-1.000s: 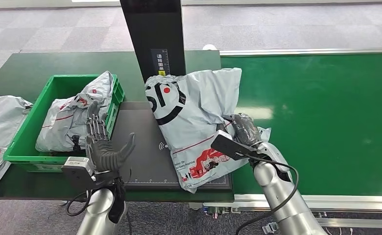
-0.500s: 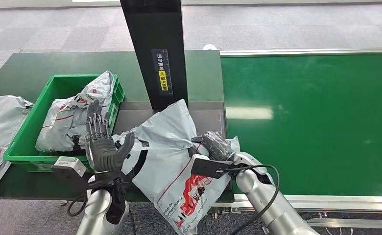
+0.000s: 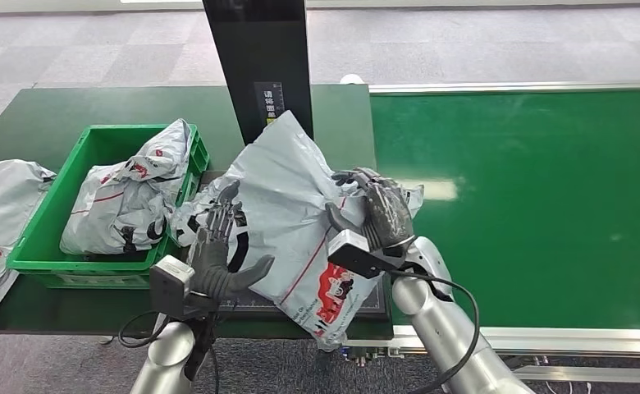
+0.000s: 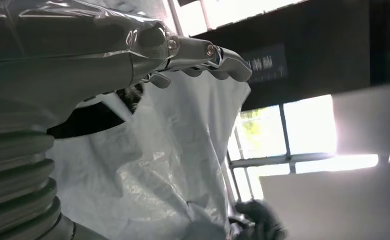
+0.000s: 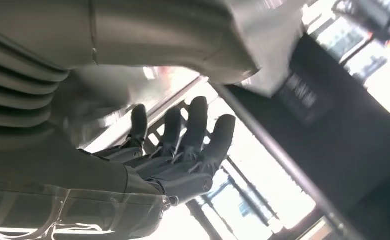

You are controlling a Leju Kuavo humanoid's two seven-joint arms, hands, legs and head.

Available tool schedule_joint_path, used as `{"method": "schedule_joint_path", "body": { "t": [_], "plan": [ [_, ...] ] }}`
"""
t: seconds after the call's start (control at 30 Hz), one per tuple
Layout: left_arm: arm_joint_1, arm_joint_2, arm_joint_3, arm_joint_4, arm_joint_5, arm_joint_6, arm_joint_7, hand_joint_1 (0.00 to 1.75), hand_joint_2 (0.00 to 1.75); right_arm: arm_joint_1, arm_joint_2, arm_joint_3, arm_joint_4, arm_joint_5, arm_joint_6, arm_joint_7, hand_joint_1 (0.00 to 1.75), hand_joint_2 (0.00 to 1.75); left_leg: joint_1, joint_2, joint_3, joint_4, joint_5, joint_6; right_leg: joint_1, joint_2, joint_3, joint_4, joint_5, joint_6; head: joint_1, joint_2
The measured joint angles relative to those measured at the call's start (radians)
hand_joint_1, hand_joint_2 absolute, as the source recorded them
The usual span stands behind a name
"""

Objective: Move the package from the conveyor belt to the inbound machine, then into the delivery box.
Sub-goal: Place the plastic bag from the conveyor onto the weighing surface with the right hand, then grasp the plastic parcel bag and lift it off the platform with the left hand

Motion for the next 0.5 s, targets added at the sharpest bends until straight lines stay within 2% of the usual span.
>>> {"method": "schedule_joint_path", "body": {
  "t": [0.17, 0.4, 0.5],
  "plan": [
    [-0.024, 0.002, -0.014, 0.046, -0.061, -0.025, 0.005, 0.00, 1.75, 0.034, -0.003, -0.088, -0.004, -0.032, -0.036, -0.021, 0.00, 0.00, 0.000, 0.000, 0.000, 0.000, 0.000, 0.000, -0.001, 0.001, 0.000, 0.000, 0.000, 0.000, 0.000, 0.000],
    [-0.039, 0.003, -0.023, 0.084, -0.085, -0.036, -0.006, 0.00, 1.75, 0.086, -0.011, -0.154, -0.010, -0.041, 0.002, 0.009, 0.00, 0.00, 0.000, 0.000, 0.000, 0.000, 0.000, 0.000, -0.001, 0.001, 0.000, 0.000, 0.000, 0.000, 0.000, 0.000],
    [-0.042, 0.004, -0.031, 0.092, -0.115, -0.035, -0.010, 0.00, 1.75, 0.123, -0.013, -0.178, -0.037, -0.049, -0.011, -0.013, 0.00, 0.00, 0.000, 0.000, 0.000, 0.000, 0.000, 0.000, 0.000, 0.001, 0.000, 0.000, 0.000, 0.000, 0.000, 0.000]
  ]
}}
